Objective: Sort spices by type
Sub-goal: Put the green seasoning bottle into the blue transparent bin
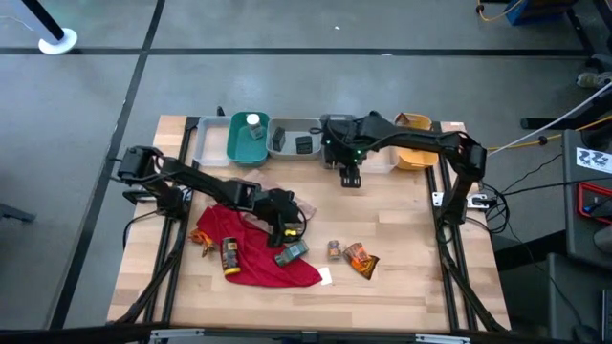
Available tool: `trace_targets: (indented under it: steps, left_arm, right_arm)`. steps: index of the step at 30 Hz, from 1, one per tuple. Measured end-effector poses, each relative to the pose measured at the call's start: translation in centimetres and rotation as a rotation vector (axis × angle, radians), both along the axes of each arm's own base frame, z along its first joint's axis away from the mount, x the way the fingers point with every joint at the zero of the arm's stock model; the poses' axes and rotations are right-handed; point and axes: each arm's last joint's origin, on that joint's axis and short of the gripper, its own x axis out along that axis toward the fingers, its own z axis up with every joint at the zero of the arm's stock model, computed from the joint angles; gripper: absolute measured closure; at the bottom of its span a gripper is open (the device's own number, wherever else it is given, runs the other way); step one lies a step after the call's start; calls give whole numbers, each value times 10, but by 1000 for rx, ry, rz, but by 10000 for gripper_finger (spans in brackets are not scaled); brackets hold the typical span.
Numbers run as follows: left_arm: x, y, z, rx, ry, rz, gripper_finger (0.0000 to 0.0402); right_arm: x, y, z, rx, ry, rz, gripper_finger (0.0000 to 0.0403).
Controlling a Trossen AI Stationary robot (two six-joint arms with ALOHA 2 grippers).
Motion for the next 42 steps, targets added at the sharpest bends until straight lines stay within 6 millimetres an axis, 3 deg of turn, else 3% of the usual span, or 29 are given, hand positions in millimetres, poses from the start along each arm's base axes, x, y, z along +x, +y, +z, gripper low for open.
trace_targets:
  steps: [15, 23, 42]
  left_arm:
    - [2, -4, -18, -21, 73, 17, 203]
    - [-7, -7, -23, -21, 196, 24, 203]
    - [-2, -10, -22, -14, 118, 1, 203]
  right_arm:
    - [4, 51, 3, 20, 38, 54, 180]
    - [3, 72, 3, 27, 73, 84, 180]
    - [4, 76, 4, 48, 52, 21, 180]
